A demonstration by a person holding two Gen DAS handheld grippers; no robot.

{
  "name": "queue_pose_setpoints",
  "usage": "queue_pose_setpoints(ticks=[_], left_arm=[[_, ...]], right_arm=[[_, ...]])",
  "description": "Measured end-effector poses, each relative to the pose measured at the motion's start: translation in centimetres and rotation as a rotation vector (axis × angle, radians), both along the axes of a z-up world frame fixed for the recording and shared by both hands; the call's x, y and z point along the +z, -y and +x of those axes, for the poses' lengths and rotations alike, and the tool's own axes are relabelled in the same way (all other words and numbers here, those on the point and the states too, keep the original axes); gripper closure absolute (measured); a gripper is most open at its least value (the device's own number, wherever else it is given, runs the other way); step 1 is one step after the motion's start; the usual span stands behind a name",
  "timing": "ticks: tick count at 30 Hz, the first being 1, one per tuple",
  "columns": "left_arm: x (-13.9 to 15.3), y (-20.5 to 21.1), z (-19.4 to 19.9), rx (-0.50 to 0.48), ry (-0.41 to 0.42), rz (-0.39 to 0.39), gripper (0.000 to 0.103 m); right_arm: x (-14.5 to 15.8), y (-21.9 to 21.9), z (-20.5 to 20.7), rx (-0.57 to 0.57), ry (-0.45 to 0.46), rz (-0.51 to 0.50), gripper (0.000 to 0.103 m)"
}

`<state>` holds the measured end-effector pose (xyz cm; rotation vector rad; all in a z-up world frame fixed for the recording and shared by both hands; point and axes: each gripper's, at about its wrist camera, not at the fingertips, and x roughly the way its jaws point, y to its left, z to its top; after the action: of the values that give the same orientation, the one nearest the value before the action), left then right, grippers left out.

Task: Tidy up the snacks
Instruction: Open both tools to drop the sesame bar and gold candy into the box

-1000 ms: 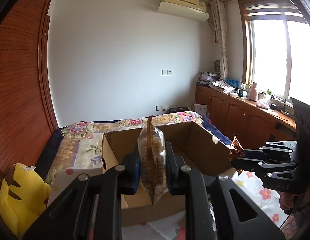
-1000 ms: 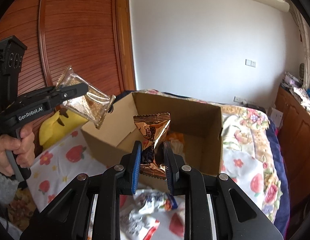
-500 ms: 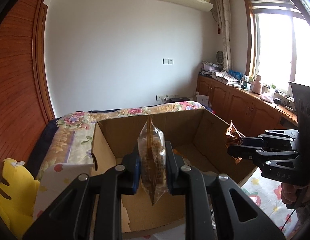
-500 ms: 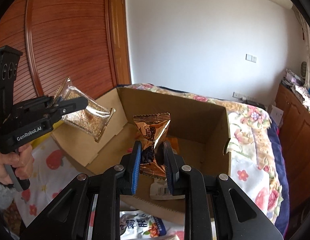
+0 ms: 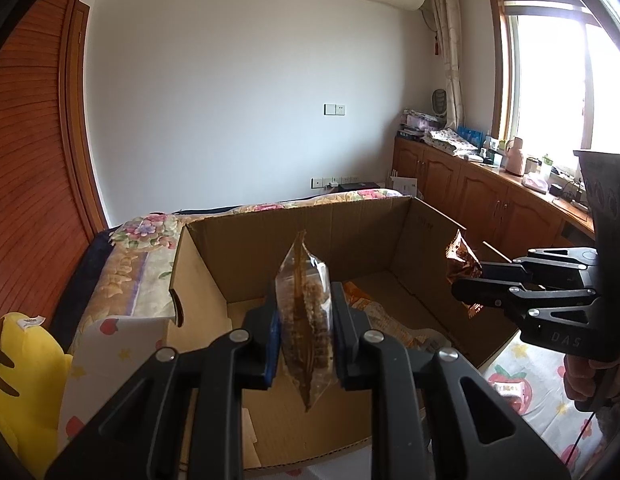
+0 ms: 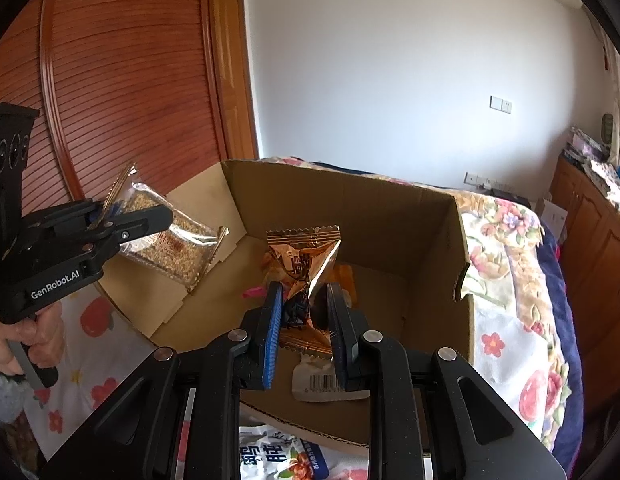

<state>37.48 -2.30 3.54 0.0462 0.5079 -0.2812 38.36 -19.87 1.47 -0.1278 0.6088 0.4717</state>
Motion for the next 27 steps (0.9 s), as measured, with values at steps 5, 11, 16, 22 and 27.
queue_pose_setpoints(ticks=[5,11,16,22,27], left_arm=[[-0.3,-0.2,0.2,0.016,-0.009,-0.002,0.068],[-0.6,-0.6,-0.1,0.015,-0.015,-0.006,0.06],[-0.3,-0.4,-1.4,0.013,-0.018,0.001,0.059],[0.7,-0.4,-4.2,0.009,0.0,0.015,0.058],[1.3,-0.5,-6.5,0.001,-0.001,0.027,0.058]], right_arm=[[-0.4,0.1,0.3,-0.001,-0.01,-0.001,0.081],[-0.8,0.3,0.3,-0.004,-0.018,-0.003,0.074],[-0.4,0.7,-0.6,-0.002,-0.015,0.002,0.073],[1.2,1.3,-3.4,-0.005,0.007,0.011,0.072],[2.3,1.9,-6.1,-0.01,0.019,0.001,0.072]])
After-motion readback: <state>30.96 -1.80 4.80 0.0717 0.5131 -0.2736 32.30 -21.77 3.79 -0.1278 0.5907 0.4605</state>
